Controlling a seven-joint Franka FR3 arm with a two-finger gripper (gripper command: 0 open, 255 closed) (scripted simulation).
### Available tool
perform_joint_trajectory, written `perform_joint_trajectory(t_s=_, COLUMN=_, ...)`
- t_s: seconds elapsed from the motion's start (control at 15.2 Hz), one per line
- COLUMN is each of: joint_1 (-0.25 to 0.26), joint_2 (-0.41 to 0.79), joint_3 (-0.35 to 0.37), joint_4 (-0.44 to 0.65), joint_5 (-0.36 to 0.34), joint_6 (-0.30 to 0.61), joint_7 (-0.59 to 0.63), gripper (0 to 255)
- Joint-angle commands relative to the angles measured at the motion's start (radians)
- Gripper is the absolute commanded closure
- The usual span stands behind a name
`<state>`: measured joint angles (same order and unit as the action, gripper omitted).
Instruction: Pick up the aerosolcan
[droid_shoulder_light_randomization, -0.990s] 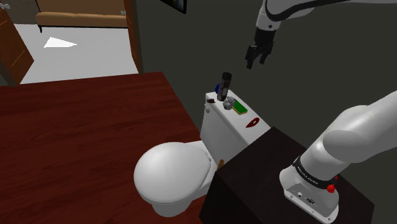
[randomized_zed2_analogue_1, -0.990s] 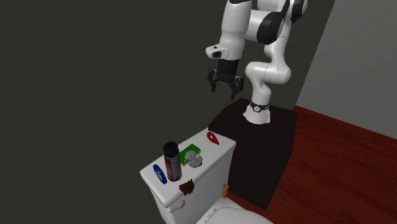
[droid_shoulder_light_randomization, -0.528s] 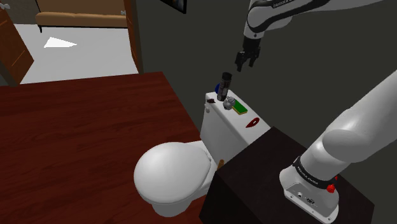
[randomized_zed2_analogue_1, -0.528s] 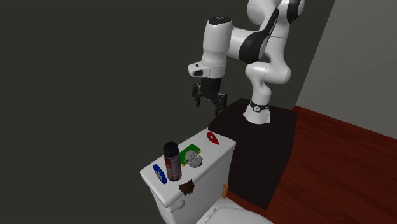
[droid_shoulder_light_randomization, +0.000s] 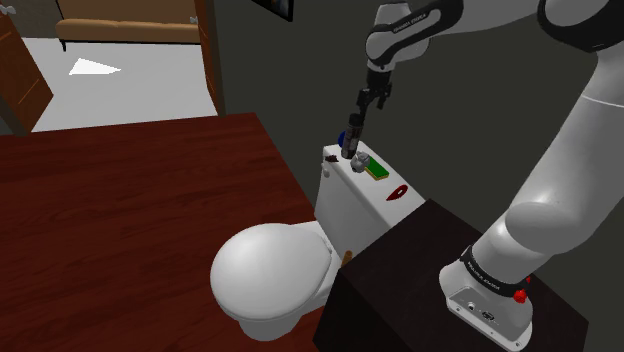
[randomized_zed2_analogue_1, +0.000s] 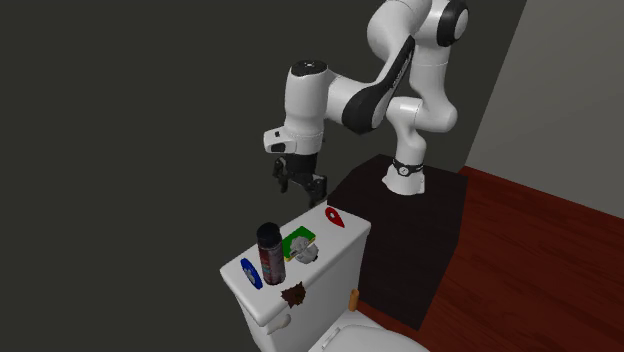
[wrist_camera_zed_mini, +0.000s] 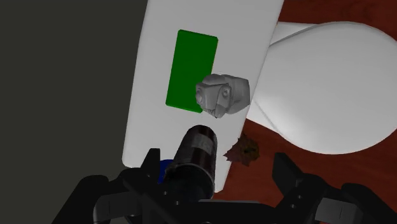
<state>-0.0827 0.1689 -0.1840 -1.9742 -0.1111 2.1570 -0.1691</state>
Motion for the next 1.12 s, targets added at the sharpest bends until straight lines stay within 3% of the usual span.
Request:
perform_joint_trajectory(t_s=0.0, joint_1=-0.012, joint_2=0.084, joint_3=-0.003, joint_4=0.067, joint_5=0.013, joint_6=0.019, joint_7=-0.02, gripper=0)
perform_joint_trajectory(t_s=0.33, joint_1=-0.04, joint_2=0.265, joint_3=0.0, joint_4=0.244, joint_5=0.041, joint_6=0.029, joint_7=-0.055, gripper=0)
perform_joint_trajectory(t_s=0.92, joint_1=-0.044, joint_2=0.317, joint_3=0.004, joint_4=0.215, joint_5=0.045, joint_6=0.109, joint_7=-0.049, gripper=0)
perform_joint_trajectory(t_s=0.99, joint_1=-0.044, joint_2=0.317, joint_3=0.004, joint_4=0.214, joint_5=0.045, joint_6=0.11, joint_7=-0.049, gripper=255)
perform_joint_trajectory(t_s=1.06, joint_1=-0.044, joint_2=0.317, joint_3=0.004, joint_4=0.213, joint_5=0.045, joint_6=0.11, joint_7=-0.049, gripper=255)
